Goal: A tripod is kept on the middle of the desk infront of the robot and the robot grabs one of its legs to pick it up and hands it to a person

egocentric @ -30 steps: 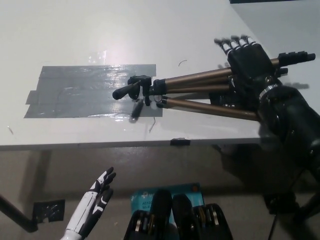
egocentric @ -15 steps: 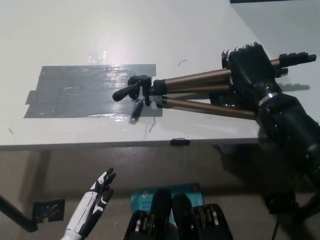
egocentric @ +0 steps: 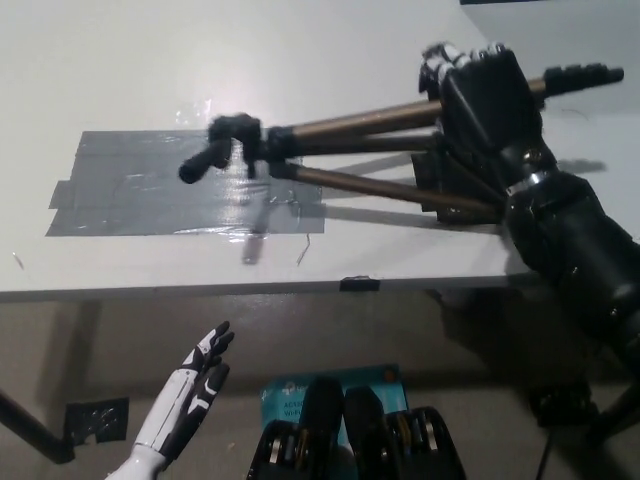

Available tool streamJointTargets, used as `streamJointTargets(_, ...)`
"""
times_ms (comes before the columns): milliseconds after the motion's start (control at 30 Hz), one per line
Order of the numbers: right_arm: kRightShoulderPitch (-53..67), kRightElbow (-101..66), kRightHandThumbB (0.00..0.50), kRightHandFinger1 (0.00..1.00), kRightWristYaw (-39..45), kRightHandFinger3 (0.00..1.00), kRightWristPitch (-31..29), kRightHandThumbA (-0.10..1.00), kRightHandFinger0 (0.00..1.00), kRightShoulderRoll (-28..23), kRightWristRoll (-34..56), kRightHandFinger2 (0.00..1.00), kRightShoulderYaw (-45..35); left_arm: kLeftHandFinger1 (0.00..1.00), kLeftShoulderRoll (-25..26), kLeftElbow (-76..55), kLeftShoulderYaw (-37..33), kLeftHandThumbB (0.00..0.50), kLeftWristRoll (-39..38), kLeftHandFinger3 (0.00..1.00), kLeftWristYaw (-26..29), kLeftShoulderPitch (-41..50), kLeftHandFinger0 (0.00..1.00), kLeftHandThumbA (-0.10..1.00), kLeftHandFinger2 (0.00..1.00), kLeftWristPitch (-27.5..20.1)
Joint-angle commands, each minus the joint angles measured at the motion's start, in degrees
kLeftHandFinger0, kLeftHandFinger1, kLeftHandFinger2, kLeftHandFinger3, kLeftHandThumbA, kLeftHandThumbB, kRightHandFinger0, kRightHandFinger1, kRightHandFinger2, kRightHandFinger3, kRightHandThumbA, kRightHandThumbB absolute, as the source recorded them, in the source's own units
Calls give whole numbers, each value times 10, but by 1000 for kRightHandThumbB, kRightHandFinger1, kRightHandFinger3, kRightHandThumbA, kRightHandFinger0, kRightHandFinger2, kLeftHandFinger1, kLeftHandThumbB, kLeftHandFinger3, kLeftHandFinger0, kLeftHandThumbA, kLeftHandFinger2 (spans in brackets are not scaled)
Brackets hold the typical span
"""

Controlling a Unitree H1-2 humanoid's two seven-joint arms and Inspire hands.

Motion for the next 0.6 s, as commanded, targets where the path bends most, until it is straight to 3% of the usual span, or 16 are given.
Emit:
streamJointTargets(0, -67, -159, 209, 111, -63, 777, -18, -100, 0, -6, 3, 693, -60, 1000, 17, -10, -6, 163, 1, 1000, -18, -13, 1000, 1000, 1000, -18)
streamJointTargets(100, -57, -200, 226, 145, -29, 844, -11, -100, 0, -6, -2, 727, -62, 1000, 18, -8, -7, 133, 0, 1000, -17, -15, 1000, 1000, 984, -23)
streamJointTargets(167, -56, -206, 201, 209, -18, 926, -19, -100, 0, -4, 2, 741, -62, 1000, 18, -10, -7, 141, 1, 1000, -18, -15, 1000, 1000, 976, -22)
streamJointTargets(267, -59, -198, 206, 229, -19, 924, -33, -100, 0, -3, -2, 734, -61, 1000, 18, -12, -9, 145, 3, 1000, -19, -17, 1000, 1000, 966, -17)
streamJointTargets(333, -60, -198, 268, 238, -5, 843, -26, -100, 0, -3, -9, 724, -58, 1000, 18, -13, -9, 137, 2, 1000, -20, -17, 1000, 1000, 959, -15)
streamJointTargets(367, -61, -194, 278, 223, -2, 729, -23, -100, 0, -1, -14, 671, -56, 1000, 19, -13, -10, 144, -1, 1000, -23, -19, 1000, 1000, 959, -12)
streamJointTargets(400, -62, -188, 267, 188, -5, 543, -23, -100, 0, -1, -18, 614, -55, 1000, 19, -12, -11, 147, -1, 1000, -23, -20, 1000, 1000, 957, -12)
streamJointTargets(433, -62, -182, 264, 186, -9, 507, -23, -100, 0, 0, -21, 611, -54, 1000, 19, -10, -11, 147, -2, 1000, -24, -21, 1000, 1000, 956, -14)
streamJointTargets(467, -62, -167, 215, 212, -10, 516, -21, -100, 0, 4, -24, 670, -52, 1000, 20, -9, -12, 157, 1, 1000, -22, -23, 1000, 1000, 951, -17)
streamJointTargets(567, -65, -129, 226, 345, -18, 767, -29, -100, 0, 6, -26, 822, -46, 1000, 22, -7, -13, 153, 3, 1000, -22, -25, 1000, 1000, 936, -22)
